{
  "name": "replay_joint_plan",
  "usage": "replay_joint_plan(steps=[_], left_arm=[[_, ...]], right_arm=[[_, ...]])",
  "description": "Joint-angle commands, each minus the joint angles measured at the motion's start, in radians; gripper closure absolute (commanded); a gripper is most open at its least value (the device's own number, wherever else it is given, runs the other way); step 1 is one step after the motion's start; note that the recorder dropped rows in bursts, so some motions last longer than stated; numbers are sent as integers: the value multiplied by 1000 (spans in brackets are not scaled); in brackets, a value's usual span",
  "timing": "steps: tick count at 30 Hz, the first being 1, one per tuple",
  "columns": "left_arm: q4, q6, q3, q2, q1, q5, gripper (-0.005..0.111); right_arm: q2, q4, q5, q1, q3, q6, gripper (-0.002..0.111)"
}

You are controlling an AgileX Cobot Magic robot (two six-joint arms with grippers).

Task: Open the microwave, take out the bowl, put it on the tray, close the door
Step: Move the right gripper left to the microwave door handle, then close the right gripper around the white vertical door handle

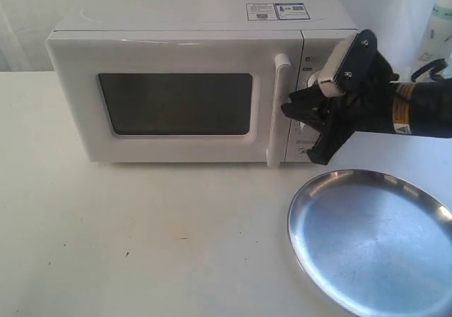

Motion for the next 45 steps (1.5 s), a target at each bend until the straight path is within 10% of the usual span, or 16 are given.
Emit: replay_joint_plan(steps=[1, 13, 29, 35, 45], left_arm=[[-4, 0, -3, -2, -5, 3, 107], [-4, 0, -3, -2, -5, 3, 107], [-4, 0, -3, -2, -5, 3, 107], [-4, 0, -3, -2, -5, 3, 107], [-4, 0, -3, -2, -5, 3, 107]], right_arm=[[-85, -87, -323, 50, 6, 88, 105], [-111, -150, 200, 50, 6, 277, 55], [-96, 89, 185, 50, -5, 197, 53], [-30, 136, 92, 50, -16, 147, 60], [-13, 144, 20, 50, -21, 89, 108]])
